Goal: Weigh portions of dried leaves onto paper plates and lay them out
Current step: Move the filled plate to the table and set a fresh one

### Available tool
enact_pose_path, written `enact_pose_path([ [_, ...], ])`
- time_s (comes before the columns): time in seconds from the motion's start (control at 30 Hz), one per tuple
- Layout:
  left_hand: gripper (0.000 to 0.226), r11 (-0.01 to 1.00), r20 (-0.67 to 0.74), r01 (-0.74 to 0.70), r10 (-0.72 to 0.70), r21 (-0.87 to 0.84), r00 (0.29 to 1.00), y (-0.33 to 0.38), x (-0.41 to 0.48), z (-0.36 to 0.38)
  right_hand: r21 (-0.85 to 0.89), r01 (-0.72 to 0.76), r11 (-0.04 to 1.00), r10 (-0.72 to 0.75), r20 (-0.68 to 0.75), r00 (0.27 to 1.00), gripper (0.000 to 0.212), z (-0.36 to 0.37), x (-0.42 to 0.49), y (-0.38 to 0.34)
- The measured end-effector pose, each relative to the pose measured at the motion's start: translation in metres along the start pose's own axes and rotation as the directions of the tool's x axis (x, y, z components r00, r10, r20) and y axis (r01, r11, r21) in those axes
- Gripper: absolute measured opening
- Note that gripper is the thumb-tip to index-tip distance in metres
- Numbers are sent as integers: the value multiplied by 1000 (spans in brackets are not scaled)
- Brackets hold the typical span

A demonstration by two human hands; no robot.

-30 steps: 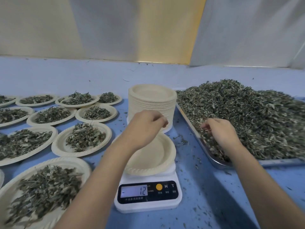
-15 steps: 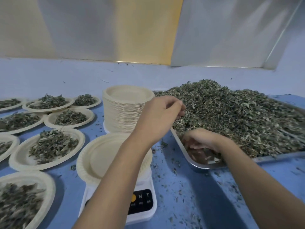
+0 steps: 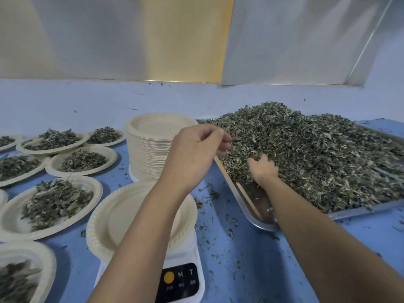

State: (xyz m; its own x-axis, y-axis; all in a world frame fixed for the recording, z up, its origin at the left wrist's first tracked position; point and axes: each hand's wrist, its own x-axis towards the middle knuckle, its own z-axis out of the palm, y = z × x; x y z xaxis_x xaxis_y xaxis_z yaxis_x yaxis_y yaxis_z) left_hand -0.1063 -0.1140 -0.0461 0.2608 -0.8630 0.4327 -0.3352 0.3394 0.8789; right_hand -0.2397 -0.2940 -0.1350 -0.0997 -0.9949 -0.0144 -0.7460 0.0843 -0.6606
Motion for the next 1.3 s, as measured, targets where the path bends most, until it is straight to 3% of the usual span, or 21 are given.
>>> enact_pose_path([
  [0.07, 26, 1000, -11, 12, -12, 1, 1000, -2, 1, -2, 38, 44, 998, -46, 49, 998, 56, 5, 2, -4],
  [0.17, 27, 1000, -34, 23, -23, 7, 999, -3, 1, -5, 126, 134, 983, -121, -110, 987, 40, 6, -1, -4],
  [0.33, 28, 1000, -67, 27, -26, 13, 997, -5, 2, -7, -149, 287, 946, -314, -215, 925, 49, 9, -1, -1],
  [0.4, 29, 1000, -63, 30, -30, 6, 998, -5, 1, -6, -173, 377, 910, -396, -89, 914, 57, 14, -3, -3],
  [0.5, 29, 999, -46, 32, -32, 10, 998, -5, 0, -3, -152, 477, 866, -452, 171, 875, 53, 23, -4, -6],
  [0.57, 29, 999, -41, 32, -31, 13, 999, -5, 0, -3, -257, 506, 823, -473, 183, 862, 47, 27, -6, -6],
  [0.67, 28, 999, -50, 39, -39, -1, 998, -6, 1, -6, -470, 450, 759, -493, 34, 869, 44, 26, -10, -7],
  [0.73, 27, 999, -54, 41, -41, -3, 998, -8, 1, -7, -488, 436, 757, -511, -25, 859, 47, 24, -11, -6],
  [0.93, 28, 999, -40, 36, -35, 13, 999, -11, 2, -5, -428, 561, 709, -499, 258, 827, 45, 23, -11, -7],
  [1.03, 28, 999, -29, 37, -37, 12, 999, -13, 2, -3, -468, 524, 712, -538, 116, 835, 38, 21, -14, -8],
  [1.1, 28, 999, -25, 33, -32, 23, 999, -15, 2, -4, -479, 455, 750, -506, 28, 862, 45, 19, -17, -7],
  [1.3, 29, 999, -35, 18, -17, 35, 999, -15, 3, -7, -482, 329, 812, -403, -54, 914, 58, 11, -21, -8],
])
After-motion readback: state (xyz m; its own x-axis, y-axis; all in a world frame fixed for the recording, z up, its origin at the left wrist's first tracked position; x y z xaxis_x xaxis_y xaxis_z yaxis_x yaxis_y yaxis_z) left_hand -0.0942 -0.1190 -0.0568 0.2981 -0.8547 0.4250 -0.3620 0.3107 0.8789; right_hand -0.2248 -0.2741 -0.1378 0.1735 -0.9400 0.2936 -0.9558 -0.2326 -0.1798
